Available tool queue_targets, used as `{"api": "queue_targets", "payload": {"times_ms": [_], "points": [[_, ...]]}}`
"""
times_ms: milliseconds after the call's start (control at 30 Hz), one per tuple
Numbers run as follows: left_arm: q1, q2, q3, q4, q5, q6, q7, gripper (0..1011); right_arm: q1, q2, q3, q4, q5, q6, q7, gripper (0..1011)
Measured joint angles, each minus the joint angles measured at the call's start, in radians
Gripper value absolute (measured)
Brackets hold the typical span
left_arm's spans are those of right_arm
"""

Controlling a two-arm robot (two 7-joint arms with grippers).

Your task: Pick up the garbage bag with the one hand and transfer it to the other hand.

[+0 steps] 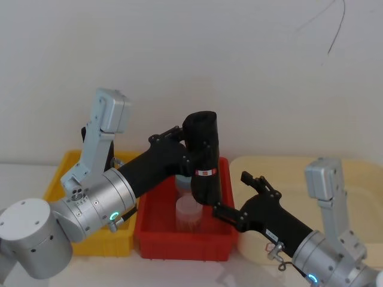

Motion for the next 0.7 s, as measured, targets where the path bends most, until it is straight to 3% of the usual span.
{"api": "queue_targets", "payload": {"times_ms": [700], "points": [[0.0, 0.0, 0.0, 0.0, 0.0, 0.0, 0.0, 497, 0.077, -0.027, -0.038, 0.06, 0.03, -0.012, 0.026, 998]]}}
